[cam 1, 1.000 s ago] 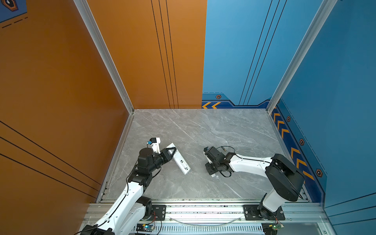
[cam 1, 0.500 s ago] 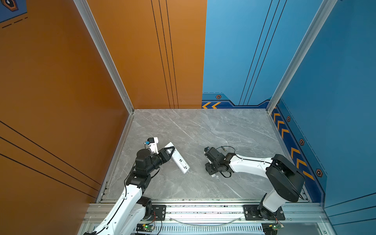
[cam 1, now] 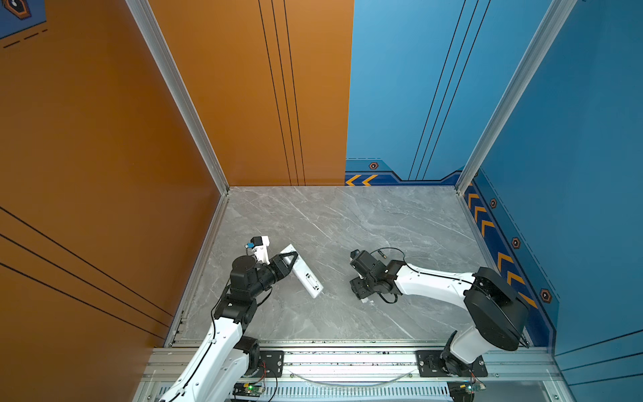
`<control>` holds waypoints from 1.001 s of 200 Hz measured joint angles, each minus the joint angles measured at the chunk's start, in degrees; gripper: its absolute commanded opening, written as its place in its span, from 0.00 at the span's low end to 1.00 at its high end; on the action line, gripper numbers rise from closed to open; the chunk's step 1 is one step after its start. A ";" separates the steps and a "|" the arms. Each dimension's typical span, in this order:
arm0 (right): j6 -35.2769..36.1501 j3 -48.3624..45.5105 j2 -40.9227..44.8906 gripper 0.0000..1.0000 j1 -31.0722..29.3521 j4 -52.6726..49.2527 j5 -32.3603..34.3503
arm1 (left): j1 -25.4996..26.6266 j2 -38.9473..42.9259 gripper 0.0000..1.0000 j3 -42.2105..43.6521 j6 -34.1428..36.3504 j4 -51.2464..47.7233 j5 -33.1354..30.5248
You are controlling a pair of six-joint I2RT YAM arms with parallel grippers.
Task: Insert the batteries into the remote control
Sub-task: 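Lower the held battery cover to the table and open the right gripper, then move the open right gripper over the nearer AA battery and lower it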
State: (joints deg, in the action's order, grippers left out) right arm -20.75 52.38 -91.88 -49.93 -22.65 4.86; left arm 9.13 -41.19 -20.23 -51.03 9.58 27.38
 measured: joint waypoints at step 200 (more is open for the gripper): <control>12.22 13.73 -5.49 0.73 11.47 -7.98 0.39 | -0.33 -2.32 0.00 0.28 1.53 -0.39 2.97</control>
State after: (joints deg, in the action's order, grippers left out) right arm -8.54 66.11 -97.36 -38.46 -30.63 5.26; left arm 8.80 -43.51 -19.94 -49.50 9.19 30.35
